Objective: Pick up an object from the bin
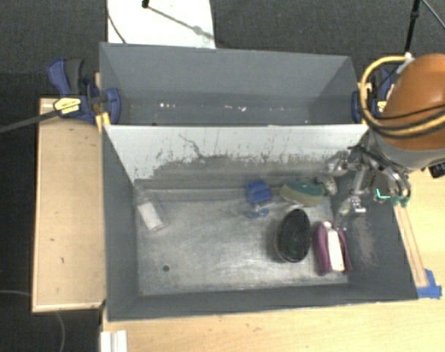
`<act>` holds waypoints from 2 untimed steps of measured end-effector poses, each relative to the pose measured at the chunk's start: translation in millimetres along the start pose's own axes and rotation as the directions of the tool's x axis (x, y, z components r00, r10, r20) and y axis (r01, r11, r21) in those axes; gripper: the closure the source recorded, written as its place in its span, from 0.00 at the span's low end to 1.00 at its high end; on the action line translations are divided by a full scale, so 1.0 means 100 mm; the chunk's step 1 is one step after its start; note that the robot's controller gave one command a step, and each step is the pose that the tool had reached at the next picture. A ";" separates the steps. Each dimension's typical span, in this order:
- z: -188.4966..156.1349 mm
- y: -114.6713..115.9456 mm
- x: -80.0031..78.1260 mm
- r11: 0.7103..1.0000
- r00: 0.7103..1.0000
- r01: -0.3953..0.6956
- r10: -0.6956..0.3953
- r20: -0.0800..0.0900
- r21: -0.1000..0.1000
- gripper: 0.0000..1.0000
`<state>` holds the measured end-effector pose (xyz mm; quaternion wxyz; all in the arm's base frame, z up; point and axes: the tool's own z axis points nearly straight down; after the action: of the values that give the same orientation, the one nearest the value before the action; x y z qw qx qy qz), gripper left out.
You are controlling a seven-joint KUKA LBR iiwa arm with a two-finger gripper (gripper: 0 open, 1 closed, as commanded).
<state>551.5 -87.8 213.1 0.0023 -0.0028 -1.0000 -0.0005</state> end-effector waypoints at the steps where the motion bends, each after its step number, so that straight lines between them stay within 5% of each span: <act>1: 1.20 -0.02 0.02 1.000 1.000 -0.002 0.002 0.011 0.003 0.00; 2: 1.36 0.74 0.29 0.958 0.958 0.286 -0.286 0.006 0.000 0.00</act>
Offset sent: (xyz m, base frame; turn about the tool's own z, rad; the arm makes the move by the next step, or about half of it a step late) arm -0.0047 0.0000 -0.1227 0.0014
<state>522.8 -13.8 77.3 -0.0007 0.1415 -0.9899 -0.0011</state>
